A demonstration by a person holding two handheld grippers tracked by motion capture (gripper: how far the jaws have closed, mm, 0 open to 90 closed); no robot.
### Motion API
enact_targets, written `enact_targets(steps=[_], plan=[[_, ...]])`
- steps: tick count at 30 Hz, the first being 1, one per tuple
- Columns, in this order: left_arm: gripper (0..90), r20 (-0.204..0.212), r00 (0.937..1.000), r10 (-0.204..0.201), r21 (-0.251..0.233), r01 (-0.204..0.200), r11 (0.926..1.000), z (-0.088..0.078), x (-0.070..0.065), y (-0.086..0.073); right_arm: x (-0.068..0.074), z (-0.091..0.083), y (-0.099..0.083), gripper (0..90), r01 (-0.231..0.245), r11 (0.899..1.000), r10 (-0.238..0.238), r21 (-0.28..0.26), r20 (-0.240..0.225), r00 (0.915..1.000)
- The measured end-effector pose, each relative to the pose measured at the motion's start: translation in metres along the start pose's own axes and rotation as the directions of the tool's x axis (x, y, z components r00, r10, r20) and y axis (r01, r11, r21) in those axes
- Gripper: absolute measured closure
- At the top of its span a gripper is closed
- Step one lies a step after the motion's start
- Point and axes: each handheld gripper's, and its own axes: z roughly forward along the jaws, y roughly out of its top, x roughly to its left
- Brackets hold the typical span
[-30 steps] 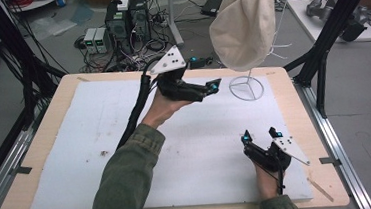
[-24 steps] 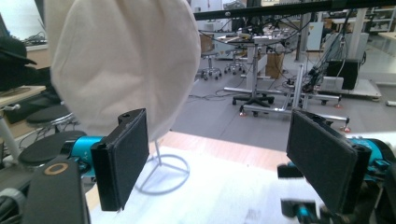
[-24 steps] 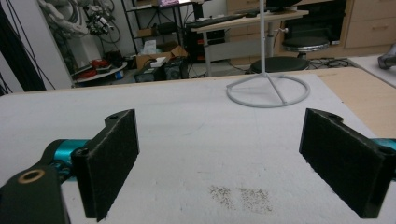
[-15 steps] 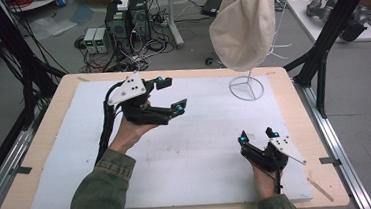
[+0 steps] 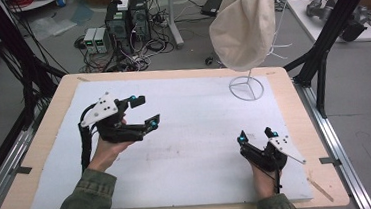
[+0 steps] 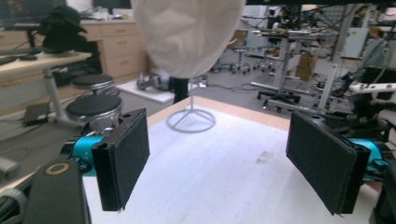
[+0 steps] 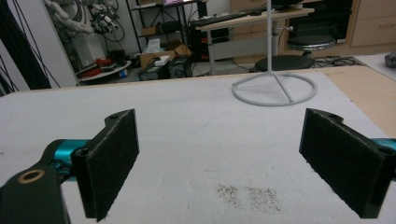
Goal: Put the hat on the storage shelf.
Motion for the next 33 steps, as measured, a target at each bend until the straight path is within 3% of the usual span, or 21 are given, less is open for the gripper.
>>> enact_targets(steps=[9,15,18,22,23,24,25,28,29,31,32,33], plan=[[21.6,-0.070,0.9961,-0.055,-0.001,0.055,0.9985,-0.039,0.006,-0.026,0.002,0.002,0.000,10.9,0.008,1.000,-0.008,0.004,-0.021,0.9997],[21.6,-0.123,0.9884,-0.088,-0.003,0.088,0.9961,-0.062,0.013,-0.042,0.003,0.002,0.000,10.9,0.016,1.000,-0.016,0.004,-0.025,0.9996],[21.6,-0.155,0.9825,-0.102,0.019,0.107,0.9941,-0.075,0.017,-0.054,0.003,0.003,0.000,10.9,0.022,1.000,-0.021,0.012,-0.033,0.9992],[21.7,-0.212,0.9672,-0.139,0.019,0.146,0.9890,-0.095,0.024,-0.069,0.004,0.004,-0.001,10.9,0.021,1.000,-0.020,0.016,-0.036,0.9992],[21.8,-0.242,0.9573,-0.158,0.006,0.164,0.9864,-0.105,0.028,-0.074,0.004,0.004,-0.001,10.9,0.022,1.000,-0.022,0.012,-0.035,0.9991],[22.3,-0.242,0.9573,-0.158,0.006,0.164,0.9864,-0.105,0.028,-0.074,0.004,0.004,-0.001,10.9,0.022,1.000,-0.022,0.012,-0.035,0.9991],[22.3,-0.254,0.9524,-0.168,-0.005,0.173,0.9850,-0.110,0.030,-0.077,0.004,0.004,-0.001,10.9,0.020,1.000,-0.020,0.013,-0.036,0.9992],[22.7,-0.304,0.9331,-0.192,-0.027,0.193,0.9808,-0.123,0.036,-0.085,0.005,0.004,-0.001,10.9,0.025,1.000,-0.025,0.016,-0.038,0.9990],[22.7,-0.338,0.9194,-0.202,-0.035,0.202,0.9788,-0.131,0.039,-0.089,0.006,0.004,0.000,10.9,0.026,1.000,-0.025,0.014,-0.035,0.9991],[22.7,-0.366,0.9067,-0.210,-0.042,0.209,0.9770,-0.138,0.042,-0.092,0.006,0.003,0.000,10.9,0.032,0.999,-0.031,0.011,-0.037,0.9988],[22.7,-0.366,0.9067,-0.210,-0.042,0.209,0.9770,-0.138,0.042,-0.092,0.006,0.003,0.000,10.9,0.032,0.999,-0.031,0.011,-0.037,0.9988],[22.6,-0.379,0.8997,-0.216,-0.050,0.214,0.9756,-0.141,0.043,-0.094,0.006,0.003,0.000,10.9,0.032,0.999,-0.032,0.011,-0.035,0.9989]])
